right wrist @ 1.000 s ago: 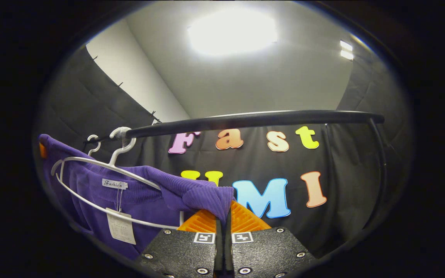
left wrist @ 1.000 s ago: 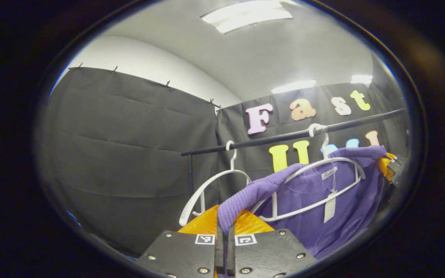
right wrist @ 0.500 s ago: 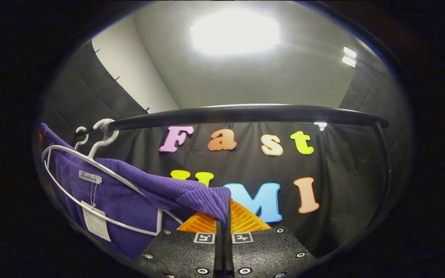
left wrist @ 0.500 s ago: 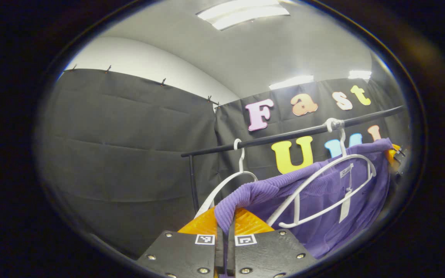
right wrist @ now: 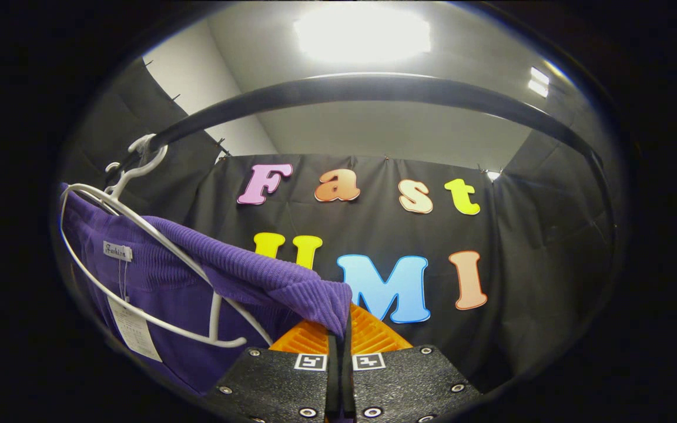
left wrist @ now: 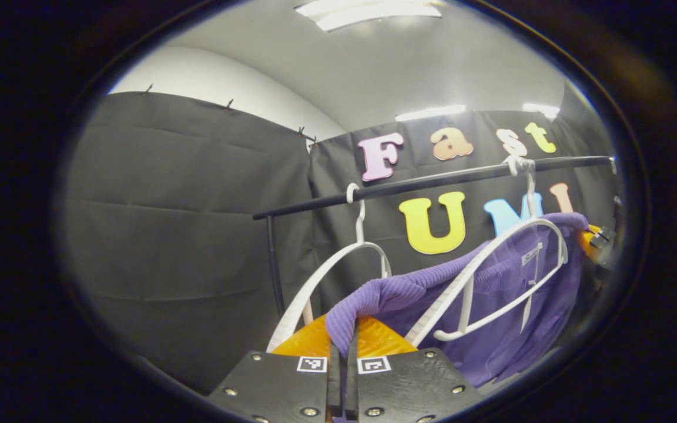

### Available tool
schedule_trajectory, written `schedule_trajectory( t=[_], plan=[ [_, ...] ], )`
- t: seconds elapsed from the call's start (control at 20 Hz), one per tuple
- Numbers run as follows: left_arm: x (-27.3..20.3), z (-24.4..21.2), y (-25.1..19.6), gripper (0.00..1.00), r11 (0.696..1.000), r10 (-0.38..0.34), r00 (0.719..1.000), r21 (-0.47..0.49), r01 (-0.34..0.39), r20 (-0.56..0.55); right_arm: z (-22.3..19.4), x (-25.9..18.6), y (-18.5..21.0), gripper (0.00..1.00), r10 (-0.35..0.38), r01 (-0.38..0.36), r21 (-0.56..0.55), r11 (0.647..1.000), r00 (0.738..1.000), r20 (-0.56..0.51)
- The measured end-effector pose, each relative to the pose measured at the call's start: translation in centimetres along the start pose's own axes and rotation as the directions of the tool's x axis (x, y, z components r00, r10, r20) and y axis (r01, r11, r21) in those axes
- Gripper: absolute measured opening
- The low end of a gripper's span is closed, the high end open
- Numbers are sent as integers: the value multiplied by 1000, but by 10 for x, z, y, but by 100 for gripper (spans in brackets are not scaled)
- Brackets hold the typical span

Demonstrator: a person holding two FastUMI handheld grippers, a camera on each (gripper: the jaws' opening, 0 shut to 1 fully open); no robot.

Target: Grasp the clothes on the hanger with both hands and then place them into the laundry hamper below.

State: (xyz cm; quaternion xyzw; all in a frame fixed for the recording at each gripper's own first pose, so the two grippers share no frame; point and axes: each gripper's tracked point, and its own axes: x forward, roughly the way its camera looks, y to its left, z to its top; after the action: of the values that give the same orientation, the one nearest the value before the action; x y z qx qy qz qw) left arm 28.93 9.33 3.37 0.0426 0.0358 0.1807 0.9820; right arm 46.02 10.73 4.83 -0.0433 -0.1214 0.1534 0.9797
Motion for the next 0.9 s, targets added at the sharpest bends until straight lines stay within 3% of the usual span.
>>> schedule_trajectory(
  t=[0.1, 0.5, 0.6, 0.8, 0.9],
  plan=[
    [-3, -10, 0, 8, 1000, -12, 1000, 0, 12, -13, -11, 2, 5, 1, 9, -8, 25, 1000, 999, -37],
    [-5, -35, -2, 8, 998, -42, 997, -46, 38, -72, -62, 25, 12, 2, 1, 16, 90, 996, 983, -183],
    [-4, -44, -11, 4, 996, -62, 994, -74, 56, -86, -82, 20, 13, 2, 15, 28, 166, 986, 968, -250],
    [-11, -61, -15, 0, 997, -56, 993, -60, 50, -102, -111, 0, 10, 2, 32, 8, 138, 990, 956, -291],
    [-30, -71, -12, 4, 997, -56, 991, -64, 49, -120, -117, -21, 12, 2, 38, 10, 149, 989, 948, -315]
  ],
)
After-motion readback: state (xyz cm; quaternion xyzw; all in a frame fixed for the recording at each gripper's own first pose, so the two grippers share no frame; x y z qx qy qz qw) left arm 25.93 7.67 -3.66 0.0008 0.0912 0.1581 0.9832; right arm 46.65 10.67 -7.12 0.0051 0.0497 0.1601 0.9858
